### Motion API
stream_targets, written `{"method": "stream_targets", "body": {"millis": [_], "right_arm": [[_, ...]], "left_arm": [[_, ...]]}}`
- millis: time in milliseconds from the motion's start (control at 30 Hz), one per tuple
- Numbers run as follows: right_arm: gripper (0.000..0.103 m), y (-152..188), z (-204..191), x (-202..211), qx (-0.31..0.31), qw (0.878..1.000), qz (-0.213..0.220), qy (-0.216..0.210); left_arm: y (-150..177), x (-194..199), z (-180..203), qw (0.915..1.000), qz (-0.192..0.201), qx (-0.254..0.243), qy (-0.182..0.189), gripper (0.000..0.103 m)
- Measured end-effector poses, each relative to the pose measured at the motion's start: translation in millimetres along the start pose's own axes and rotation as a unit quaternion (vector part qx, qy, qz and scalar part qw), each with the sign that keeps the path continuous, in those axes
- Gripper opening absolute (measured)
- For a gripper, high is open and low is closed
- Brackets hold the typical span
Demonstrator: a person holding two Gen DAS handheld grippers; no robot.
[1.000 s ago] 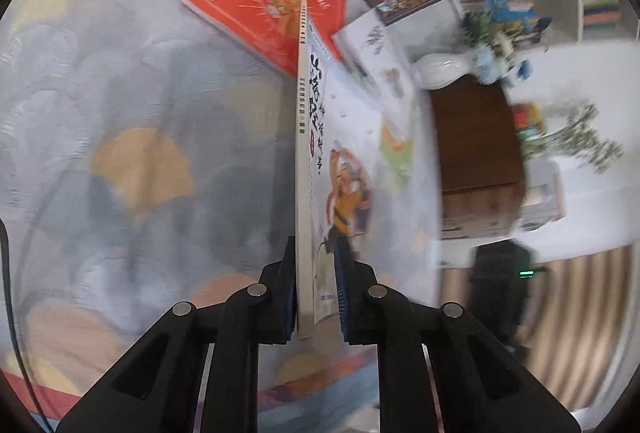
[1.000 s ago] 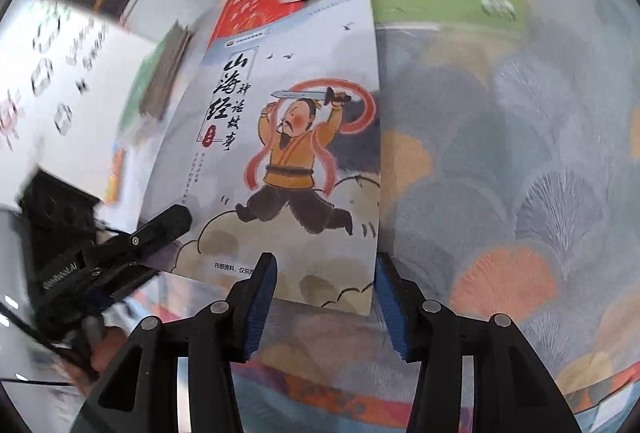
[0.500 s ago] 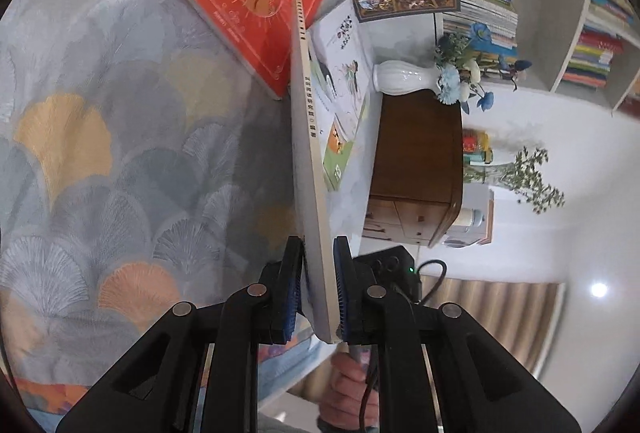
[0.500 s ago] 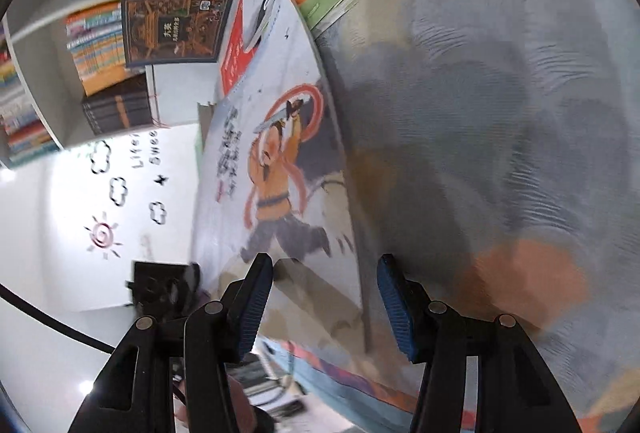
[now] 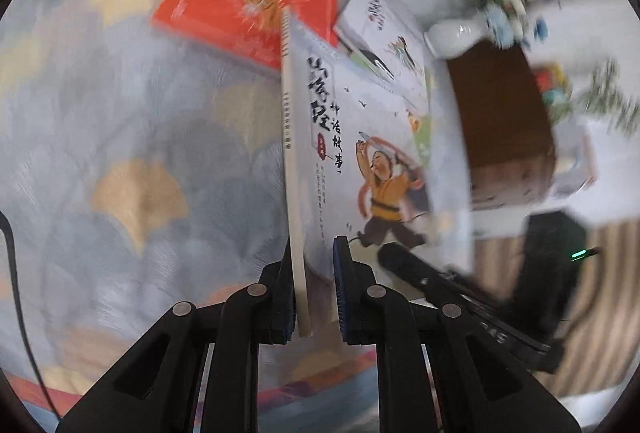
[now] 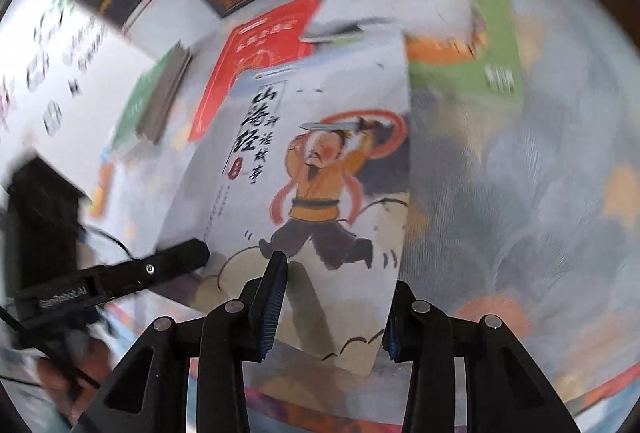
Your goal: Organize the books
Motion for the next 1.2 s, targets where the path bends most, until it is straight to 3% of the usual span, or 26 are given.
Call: {"method": "stream_targets", "body": {"millis": [167, 367, 633, 800, 967, 1200], "right_arm": [[0.040, 9.0, -33.5, 4.4, 0.079, 0.995, 0.011, 0.059], [0.040, 18.6, -73.0, 16.9, 0.121, 0.990, 0.032, 0.058], [0.040, 11.3, -150.7, 18.5, 0.180, 0.979, 0.061, 0.070], [0.040, -11.3, -205.1, 7.4, 0.192, 0.977, 0.084, 0.051], [0.041, -39.9, -262.4, -24.4, 0.203, 0.975, 0.089, 0.027], [0.041, -84.5, -328.0, -90.9, 0.203, 0.977, 0.060, 0.003]], "left_arm": [[4.8, 20.0, 20.4, 0.9932, 0.017, -0.099, -0.058, 0.011], [4.6, 58.9, 19.9, 0.9858, 0.039, -0.153, -0.058, 0.012], [-14.7, 110.8, -9.0, 0.9857, 0.079, -0.144, -0.036, 0.015], [-37.9, 155.4, -49.8, 0.9849, 0.116, -0.126, -0.028, 0.015], [-67.2, 191.3, -101.0, 0.9819, 0.147, -0.112, -0.042, 0.015], [-113.7, 217.5, -179.7, 0.9833, 0.155, -0.083, -0.048, 0.016]]}}
Point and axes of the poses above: each gripper's, at about its wrist camera, not at the fingertips, and x roughly against the way its jaws point, z to its right, y to its underside, the point moved 1 cm from there along -x, roughly the way its jaws point, and after that the axes turned 4 degrees about -y, right-handed, at the moved point
